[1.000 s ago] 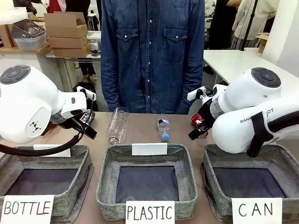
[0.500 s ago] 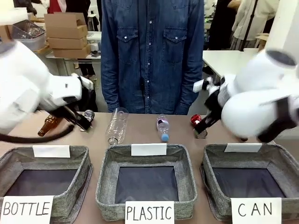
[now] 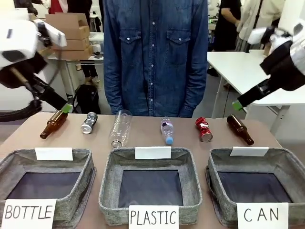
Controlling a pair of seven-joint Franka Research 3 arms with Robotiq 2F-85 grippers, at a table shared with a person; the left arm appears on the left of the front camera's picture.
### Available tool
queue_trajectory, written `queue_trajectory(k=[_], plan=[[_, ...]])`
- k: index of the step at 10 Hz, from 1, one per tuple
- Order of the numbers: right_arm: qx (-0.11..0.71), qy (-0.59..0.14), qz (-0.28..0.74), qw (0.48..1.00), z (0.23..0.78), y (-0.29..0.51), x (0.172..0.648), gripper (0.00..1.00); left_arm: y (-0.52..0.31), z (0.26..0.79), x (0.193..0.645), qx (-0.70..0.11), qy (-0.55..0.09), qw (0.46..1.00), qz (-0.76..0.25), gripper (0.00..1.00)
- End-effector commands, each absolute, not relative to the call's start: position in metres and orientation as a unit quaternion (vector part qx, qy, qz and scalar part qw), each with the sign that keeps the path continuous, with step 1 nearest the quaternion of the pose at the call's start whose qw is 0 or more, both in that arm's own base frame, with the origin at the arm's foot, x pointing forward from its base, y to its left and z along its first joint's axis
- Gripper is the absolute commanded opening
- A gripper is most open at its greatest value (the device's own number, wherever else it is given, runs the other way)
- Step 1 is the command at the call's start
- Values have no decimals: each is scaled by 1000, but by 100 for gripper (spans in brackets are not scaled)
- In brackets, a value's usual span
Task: Sort the can waste into the basket.
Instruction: Pick up the can waste from the table and place it in the right Fabric basket.
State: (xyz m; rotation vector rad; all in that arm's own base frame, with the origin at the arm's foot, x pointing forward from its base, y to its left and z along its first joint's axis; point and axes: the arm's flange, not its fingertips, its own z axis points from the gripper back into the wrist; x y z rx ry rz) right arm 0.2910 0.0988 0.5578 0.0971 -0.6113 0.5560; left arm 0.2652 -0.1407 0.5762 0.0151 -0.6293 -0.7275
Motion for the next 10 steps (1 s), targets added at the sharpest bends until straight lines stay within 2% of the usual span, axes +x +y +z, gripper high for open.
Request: queue_trajectory(k=[1, 2, 3, 4, 5, 6, 7, 8, 10], plan=[[50, -313, 267, 910, 570, 94, 282, 100, -140, 584, 255, 7, -311, 882, -354, 100], [111, -280, 253, 919, 557, 91, 285, 100, -140, 576, 264, -62, -259, 879, -395, 100], [182, -261, 240, 917, 551, 77, 279, 100, -119, 578, 271, -154, -205, 890, -376, 100], [347, -278, 240, 863, 551, 60, 267, 100, -90, 580, 276, -263, -173, 886, -340, 100], [504, -224, 125, 825, 553, 44, 262, 100, -57, 575, 281, -426, -178, 838, -291, 100], [566, -172, 42, 805, 552, 26, 261, 100, -32, 560, 286, -536, -192, 794, -215, 100], [586, -134, -23, 799, 549, 6, 263, 100, -7, 547, 286, -603, -213, 756, -141, 100], [596, -114, -65, 792, 541, -13, 266, 100, 17, 538, 283, -632, -244, 733, -66, 100], [617, -123, -114, 769, 525, -46, 267, 100, 59, 532, 263, -652, -301, 696, -1, 100]])
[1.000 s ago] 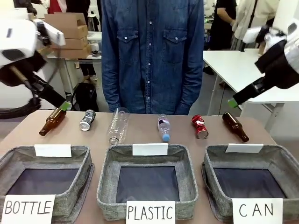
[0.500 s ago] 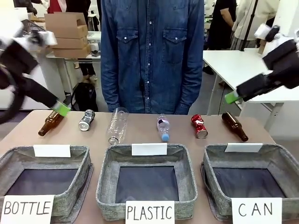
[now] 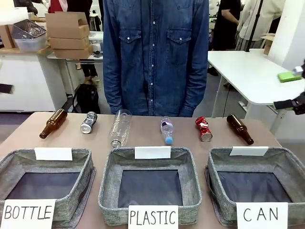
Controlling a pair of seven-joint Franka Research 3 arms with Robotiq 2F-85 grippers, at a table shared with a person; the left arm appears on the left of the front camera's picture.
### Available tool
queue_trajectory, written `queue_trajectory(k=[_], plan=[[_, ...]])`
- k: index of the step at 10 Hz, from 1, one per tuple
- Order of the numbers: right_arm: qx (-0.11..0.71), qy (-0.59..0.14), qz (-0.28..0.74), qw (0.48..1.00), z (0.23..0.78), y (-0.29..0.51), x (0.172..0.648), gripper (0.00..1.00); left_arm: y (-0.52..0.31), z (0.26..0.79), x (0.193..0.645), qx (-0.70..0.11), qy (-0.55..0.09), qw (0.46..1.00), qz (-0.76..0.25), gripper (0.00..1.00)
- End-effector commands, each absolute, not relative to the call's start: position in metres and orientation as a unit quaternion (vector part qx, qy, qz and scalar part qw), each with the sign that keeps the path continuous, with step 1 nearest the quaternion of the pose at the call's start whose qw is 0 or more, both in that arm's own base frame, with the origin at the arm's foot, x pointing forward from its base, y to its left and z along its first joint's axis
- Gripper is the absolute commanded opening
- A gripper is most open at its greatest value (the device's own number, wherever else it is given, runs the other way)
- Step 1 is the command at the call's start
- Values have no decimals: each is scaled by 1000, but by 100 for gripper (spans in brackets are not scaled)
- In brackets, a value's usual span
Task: Sort the can waste into the basket.
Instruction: Pick up the can waste from the table and place it in the right Fabric basket.
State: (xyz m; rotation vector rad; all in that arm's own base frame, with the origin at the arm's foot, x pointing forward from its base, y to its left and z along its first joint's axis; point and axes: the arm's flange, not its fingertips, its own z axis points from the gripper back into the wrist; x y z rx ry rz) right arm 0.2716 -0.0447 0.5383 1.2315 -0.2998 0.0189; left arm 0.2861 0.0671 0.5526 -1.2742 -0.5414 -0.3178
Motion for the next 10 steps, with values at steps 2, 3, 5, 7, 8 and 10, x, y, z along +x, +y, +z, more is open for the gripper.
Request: queue_trajectory(k=[2, 3, 5, 7, 8, 10], plan=[[603, -152, -144, 770, 521, -59, 261, 100, 75, 533, 258, -633, -317, 706, 29, 100], [436, -177, -233, 851, 527, -53, 252, 100, 61, 534, 271, -436, -258, 859, 70, 100], [612, -128, -111, 773, 523, -81, 279, 100, 113, 553, 283, -639, -293, 711, -14, 100], [612, -128, -111, 773, 523, -81, 279, 100, 113, 553, 283, -639, -293, 711, -14, 100], [612, -128, -111, 773, 523, -81, 279, 100, 113, 553, 283, -639, -293, 711, -14, 100], [552, -158, -48, 817, 532, -61, 287, 100, 113, 553, 283, -639, -293, 711, -14, 100]])
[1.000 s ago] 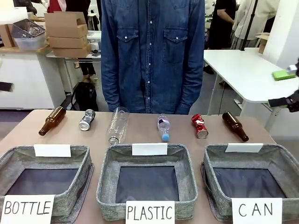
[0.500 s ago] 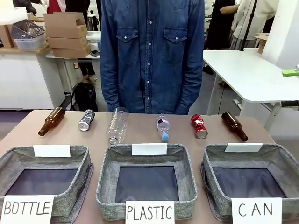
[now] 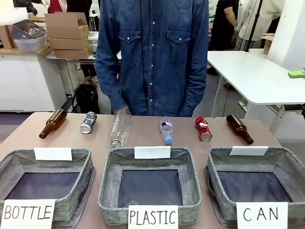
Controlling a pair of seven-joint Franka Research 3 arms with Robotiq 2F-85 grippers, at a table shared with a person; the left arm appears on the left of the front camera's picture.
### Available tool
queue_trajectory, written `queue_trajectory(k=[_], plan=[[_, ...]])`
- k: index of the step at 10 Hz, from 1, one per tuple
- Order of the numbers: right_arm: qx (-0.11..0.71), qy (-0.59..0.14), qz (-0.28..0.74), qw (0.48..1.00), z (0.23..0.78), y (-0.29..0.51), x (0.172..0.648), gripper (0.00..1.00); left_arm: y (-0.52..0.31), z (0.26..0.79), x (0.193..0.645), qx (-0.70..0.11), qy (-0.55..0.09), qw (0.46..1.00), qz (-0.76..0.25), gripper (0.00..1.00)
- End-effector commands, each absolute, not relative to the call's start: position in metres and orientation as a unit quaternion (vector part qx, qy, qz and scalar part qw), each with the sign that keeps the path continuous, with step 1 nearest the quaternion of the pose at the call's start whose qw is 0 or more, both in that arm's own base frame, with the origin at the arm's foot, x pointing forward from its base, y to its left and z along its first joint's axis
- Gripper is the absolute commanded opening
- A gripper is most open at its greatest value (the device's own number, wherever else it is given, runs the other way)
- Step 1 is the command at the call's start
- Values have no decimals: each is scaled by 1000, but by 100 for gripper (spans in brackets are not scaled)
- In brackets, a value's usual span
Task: Sort the can waste into the basket.
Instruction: Pick up the can waste from the table and place it in the right Fabric basket.
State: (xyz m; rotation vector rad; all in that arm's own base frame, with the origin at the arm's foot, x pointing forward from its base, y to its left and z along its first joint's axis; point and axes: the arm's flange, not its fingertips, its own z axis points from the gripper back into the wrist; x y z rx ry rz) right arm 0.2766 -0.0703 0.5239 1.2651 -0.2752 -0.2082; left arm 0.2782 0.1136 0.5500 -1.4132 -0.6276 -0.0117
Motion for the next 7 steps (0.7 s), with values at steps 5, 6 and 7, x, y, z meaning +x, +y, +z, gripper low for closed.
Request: queue_trajectory(k=[5, 6, 7], plan=[[215, -141, -131, 958, 542, 1, 380, 100, 113, 553, 283, -639, -293, 711, -14, 100], [209, -127, -101, 964, 541, 14, 386, 100, 113, 553, 283, -639, -293, 711, -14, 100], [248, -126, -39, 960, 551, 16, 372, 100, 113, 553, 283, -639, -293, 711, -14, 100]])
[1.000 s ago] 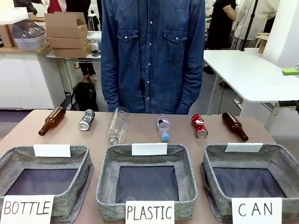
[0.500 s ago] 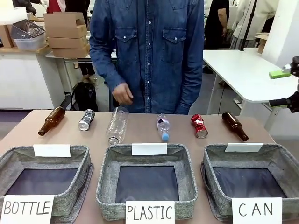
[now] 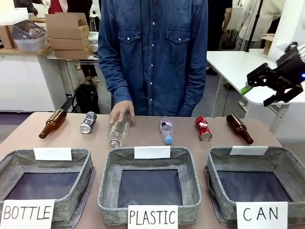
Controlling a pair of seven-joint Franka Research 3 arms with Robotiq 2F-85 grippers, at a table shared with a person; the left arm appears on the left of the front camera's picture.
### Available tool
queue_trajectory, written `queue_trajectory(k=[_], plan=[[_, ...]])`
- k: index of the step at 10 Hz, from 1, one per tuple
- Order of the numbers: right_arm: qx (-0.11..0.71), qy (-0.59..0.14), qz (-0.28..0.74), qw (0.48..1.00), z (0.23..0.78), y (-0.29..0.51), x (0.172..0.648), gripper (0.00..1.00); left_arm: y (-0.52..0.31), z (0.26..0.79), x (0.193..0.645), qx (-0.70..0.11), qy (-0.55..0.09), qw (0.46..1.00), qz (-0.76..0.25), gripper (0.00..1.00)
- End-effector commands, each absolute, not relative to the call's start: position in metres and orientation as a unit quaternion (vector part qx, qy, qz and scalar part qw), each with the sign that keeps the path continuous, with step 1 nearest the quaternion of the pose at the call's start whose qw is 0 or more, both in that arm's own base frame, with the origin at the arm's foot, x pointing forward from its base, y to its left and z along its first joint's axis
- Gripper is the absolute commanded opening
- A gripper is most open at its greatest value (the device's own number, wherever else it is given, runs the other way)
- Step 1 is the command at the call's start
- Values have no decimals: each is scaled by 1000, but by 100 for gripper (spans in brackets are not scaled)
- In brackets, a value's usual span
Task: Sort the can waste into the basket.
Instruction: Pick up the can waste from the table and place it in the right Fabric basket.
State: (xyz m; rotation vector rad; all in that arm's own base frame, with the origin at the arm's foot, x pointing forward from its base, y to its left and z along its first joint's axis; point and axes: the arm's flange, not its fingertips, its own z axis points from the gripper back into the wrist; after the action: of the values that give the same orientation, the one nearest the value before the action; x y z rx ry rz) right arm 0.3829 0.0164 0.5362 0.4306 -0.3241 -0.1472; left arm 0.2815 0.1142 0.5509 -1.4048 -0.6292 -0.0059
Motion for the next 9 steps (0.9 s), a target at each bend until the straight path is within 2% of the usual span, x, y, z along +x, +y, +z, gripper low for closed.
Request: queue_trajectory(k=[1, 2, 3, 6, 7, 9], plan=[[224, -177, -86, 954, 541, 8, 378, 100, 113, 553, 283, -639, -293, 711, -14, 100], [213, -160, -73, 961, 536, 16, 383, 100, 113, 553, 283, -639, -293, 711, -14, 100], [173, -166, -131, 962, 535, 22, 381, 100, 113, 553, 283, -639, -293, 711, -14, 100], [106, -123, -116, 980, 514, 57, 468, 100, 113, 553, 283, -639, -293, 711, -14, 100], [119, -93, -84, 985, 500, 62, 492, 100, 113, 553, 283, -639, -293, 711, -14, 100], [86, -51, -85, 991, 462, 76, 541, 100, 113, 553, 283, -639, -293, 711, -14, 100]])
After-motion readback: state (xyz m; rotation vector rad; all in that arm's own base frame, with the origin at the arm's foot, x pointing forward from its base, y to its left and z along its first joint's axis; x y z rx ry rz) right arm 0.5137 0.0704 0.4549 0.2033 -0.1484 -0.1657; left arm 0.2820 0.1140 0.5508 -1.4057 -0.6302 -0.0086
